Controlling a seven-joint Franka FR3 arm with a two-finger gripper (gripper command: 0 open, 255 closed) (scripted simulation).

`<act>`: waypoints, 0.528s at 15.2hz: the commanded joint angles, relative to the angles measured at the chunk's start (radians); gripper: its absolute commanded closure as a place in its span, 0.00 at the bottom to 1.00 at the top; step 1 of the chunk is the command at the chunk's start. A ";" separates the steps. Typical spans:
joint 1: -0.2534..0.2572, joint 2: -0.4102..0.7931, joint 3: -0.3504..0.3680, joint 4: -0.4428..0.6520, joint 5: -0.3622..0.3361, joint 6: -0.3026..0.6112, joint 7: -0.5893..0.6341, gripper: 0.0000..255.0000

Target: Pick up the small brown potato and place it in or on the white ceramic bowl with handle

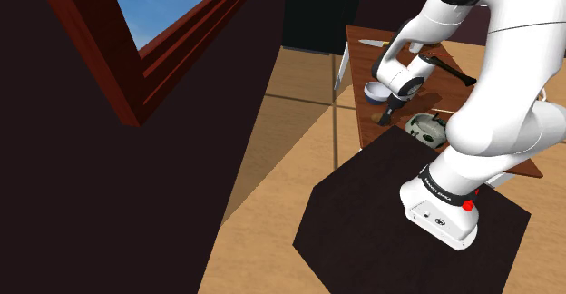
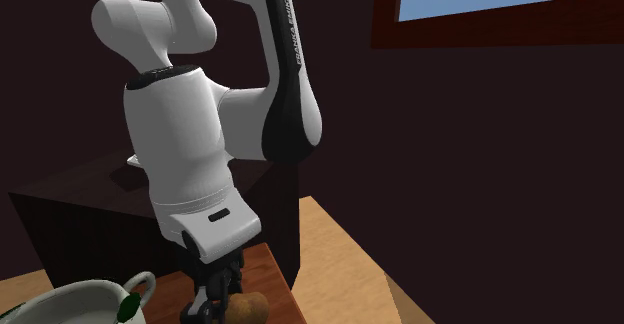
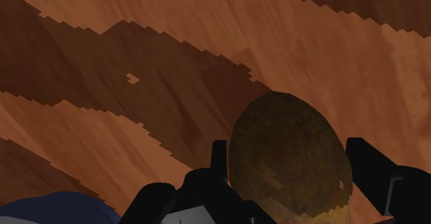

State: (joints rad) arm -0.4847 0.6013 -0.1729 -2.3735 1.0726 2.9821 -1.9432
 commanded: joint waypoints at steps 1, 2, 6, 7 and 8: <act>0.000 0.000 0.000 0.000 0.000 0.000 0.000 1.00; 0.000 0.000 0.000 0.000 0.000 0.000 0.000 1.00; 0.056 -0.062 -0.064 -0.039 -0.065 -0.035 0.066 1.00; 0.071 -0.077 -0.081 -0.048 -0.083 -0.043 0.083 1.00; 0.085 -0.092 -0.098 -0.057 -0.101 -0.052 0.100 1.00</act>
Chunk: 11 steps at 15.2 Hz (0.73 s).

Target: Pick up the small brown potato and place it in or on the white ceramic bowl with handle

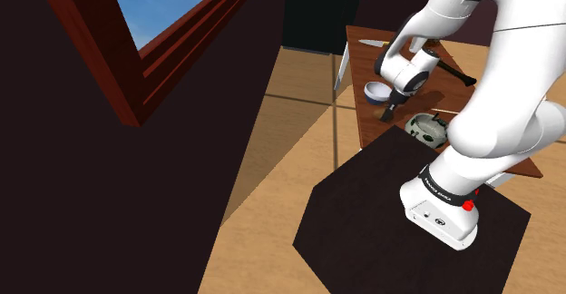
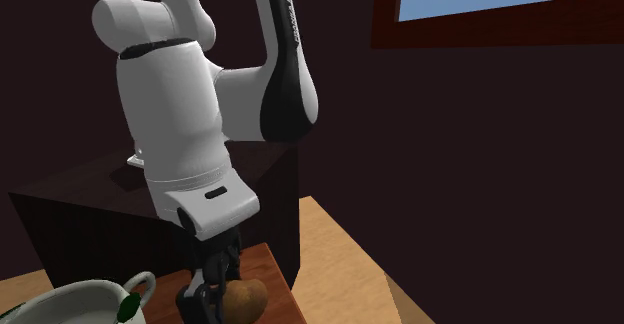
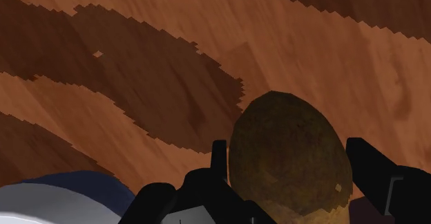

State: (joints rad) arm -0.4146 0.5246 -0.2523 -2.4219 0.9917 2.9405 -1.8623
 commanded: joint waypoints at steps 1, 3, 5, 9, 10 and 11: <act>0.030 -0.031 -0.036 -0.017 -0.039 -0.018 0.036 1.00; 0.059 -0.061 -0.071 -0.034 -0.077 -0.035 0.071 1.00; 0.089 -0.092 -0.108 -0.050 -0.118 -0.052 0.107 1.00; 0.151 -0.153 -0.184 -0.079 -0.207 -0.085 0.182 1.00; 0.167 -0.169 -0.204 -0.086 -0.231 -0.093 0.201 1.00; 0.182 -0.185 -0.224 -0.093 -0.256 -0.101 0.221 1.00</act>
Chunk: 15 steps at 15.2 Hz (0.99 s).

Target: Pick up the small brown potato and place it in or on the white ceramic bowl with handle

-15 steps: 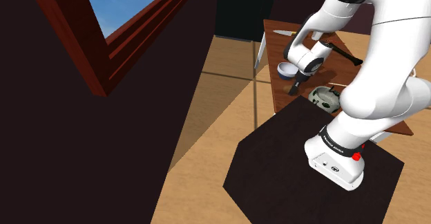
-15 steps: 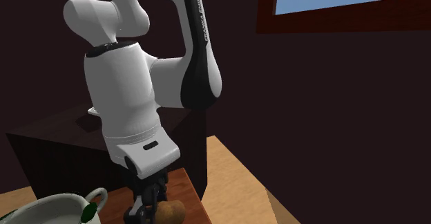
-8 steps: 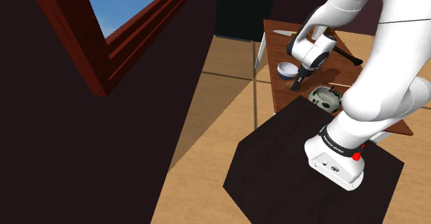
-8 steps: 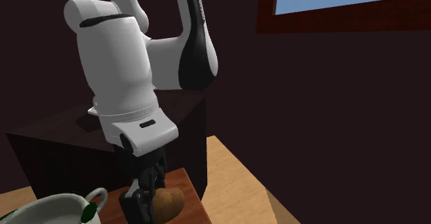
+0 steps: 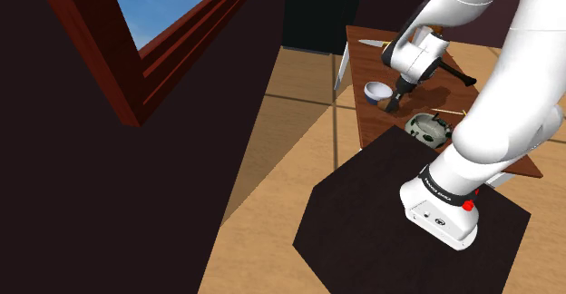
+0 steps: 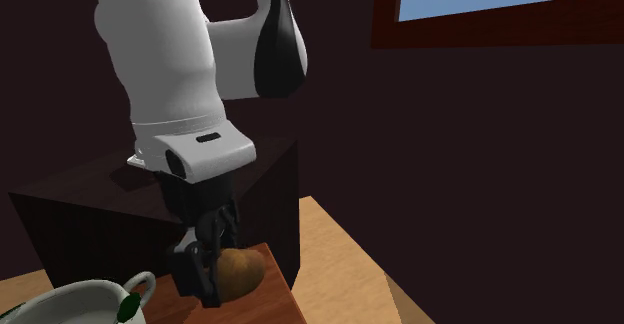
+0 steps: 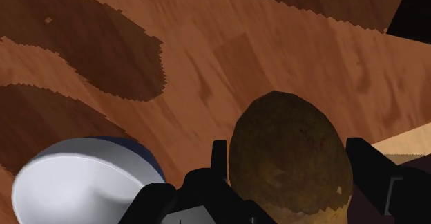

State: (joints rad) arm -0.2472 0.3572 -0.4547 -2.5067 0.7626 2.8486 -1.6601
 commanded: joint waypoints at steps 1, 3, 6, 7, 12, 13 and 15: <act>0.031 -0.033 -0.042 -0.014 -0.052 -0.017 0.039 1.00; 0.062 -0.065 -0.082 -0.025 -0.105 -0.034 0.081 1.00; 0.108 -0.114 -0.144 -0.041 -0.191 -0.058 0.148 1.00; 0.122 -0.131 -0.164 -0.045 -0.221 -0.067 0.171 1.00; 0.187 -0.221 -0.258 -0.062 -0.387 -0.111 0.296 1.00; 0.197 -0.240 -0.274 -0.064 -0.423 -0.121 0.322 1.00; 0.212 -0.278 -0.301 -0.067 -0.495 -0.142 0.375 1.00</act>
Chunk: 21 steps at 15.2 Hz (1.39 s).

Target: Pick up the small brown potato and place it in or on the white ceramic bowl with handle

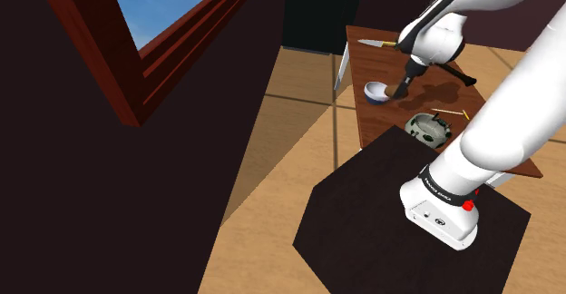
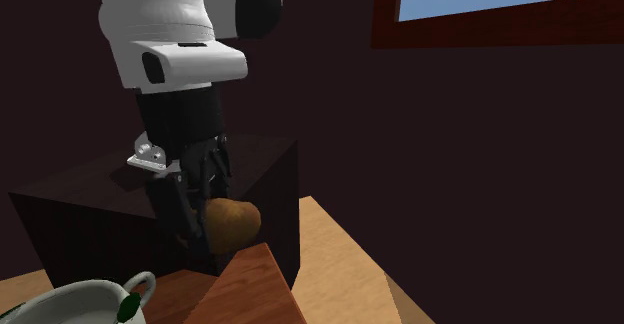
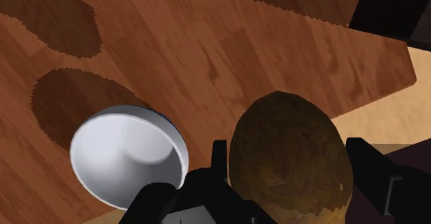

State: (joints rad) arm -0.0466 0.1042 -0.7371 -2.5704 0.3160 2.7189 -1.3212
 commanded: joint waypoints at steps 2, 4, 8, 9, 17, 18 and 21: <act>-0.003 -0.046 -0.036 -0.015 -0.077 -0.016 0.029 1.00; -0.034 -0.066 -0.065 -0.034 -0.095 -0.015 -0.017 1.00; -0.097 -0.092 -0.126 -0.054 -0.118 -0.021 -0.120 1.00; -0.113 -0.096 -0.141 -0.056 -0.120 -0.023 -0.150 1.00; -0.227 -0.045 -0.230 -0.025 -0.008 -0.054 -0.449 1.00; -0.232 -0.019 -0.217 -0.023 0.043 -0.047 -0.487 1.00; -0.271 0.052 -0.156 -0.013 0.183 -0.028 -0.590 1.00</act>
State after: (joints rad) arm -0.3006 0.1321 -0.9132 -2.5862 0.4474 2.6848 -1.8685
